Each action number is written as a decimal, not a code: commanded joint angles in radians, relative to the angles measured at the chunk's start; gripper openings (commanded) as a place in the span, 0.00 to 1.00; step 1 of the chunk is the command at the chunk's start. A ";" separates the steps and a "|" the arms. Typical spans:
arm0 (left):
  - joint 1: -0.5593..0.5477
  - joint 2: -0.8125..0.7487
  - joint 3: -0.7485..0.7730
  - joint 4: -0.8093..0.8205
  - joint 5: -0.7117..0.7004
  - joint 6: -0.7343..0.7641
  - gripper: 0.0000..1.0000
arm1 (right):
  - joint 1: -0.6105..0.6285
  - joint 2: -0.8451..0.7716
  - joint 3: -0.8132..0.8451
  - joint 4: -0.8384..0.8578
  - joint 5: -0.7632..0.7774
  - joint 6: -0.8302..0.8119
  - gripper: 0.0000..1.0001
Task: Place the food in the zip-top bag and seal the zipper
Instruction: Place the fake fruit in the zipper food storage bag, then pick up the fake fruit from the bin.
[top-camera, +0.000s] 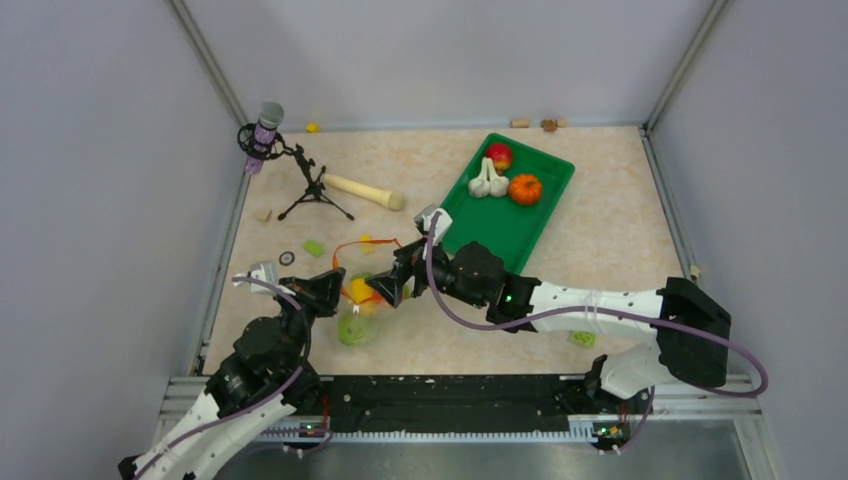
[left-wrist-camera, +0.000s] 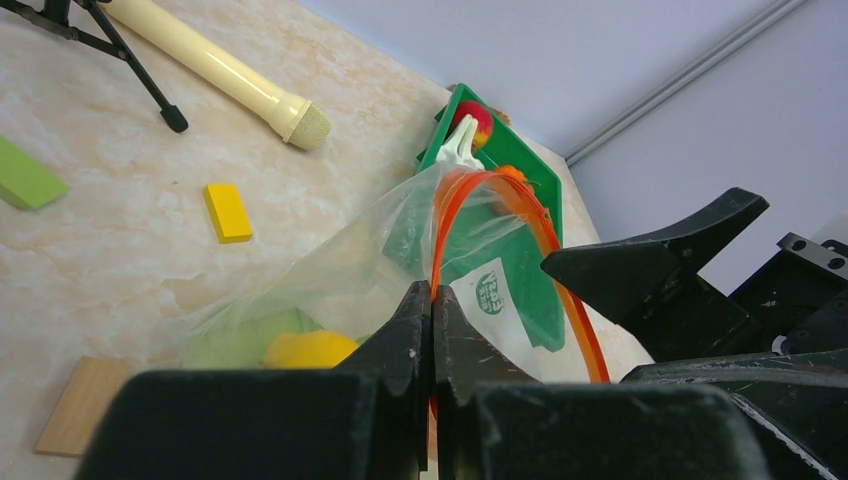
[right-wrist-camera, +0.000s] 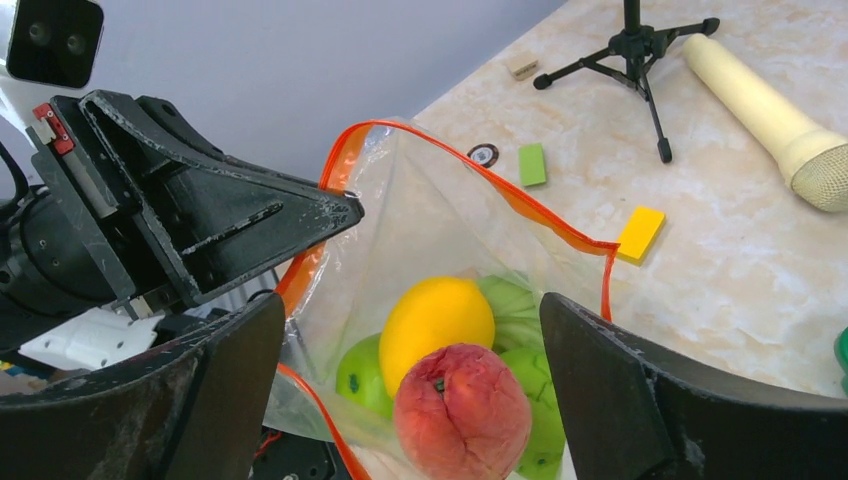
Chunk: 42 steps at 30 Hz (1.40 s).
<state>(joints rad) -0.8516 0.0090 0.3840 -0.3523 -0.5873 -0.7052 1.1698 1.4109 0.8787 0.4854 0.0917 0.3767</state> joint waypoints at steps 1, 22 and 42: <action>0.000 -0.038 0.003 0.028 0.012 -0.007 0.00 | 0.013 -0.033 -0.001 0.064 0.012 0.018 0.99; -0.001 -0.047 -0.005 0.012 -0.037 -0.004 0.00 | 0.004 -0.088 0.046 -0.105 0.097 -0.058 0.99; 0.000 -0.047 -0.002 0.002 -0.061 -0.004 0.00 | -0.585 -0.132 0.091 -0.510 0.271 -0.020 0.99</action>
<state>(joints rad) -0.8516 0.0090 0.3840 -0.3687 -0.6300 -0.7082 0.6731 1.1873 0.8875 0.1066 0.2913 0.3611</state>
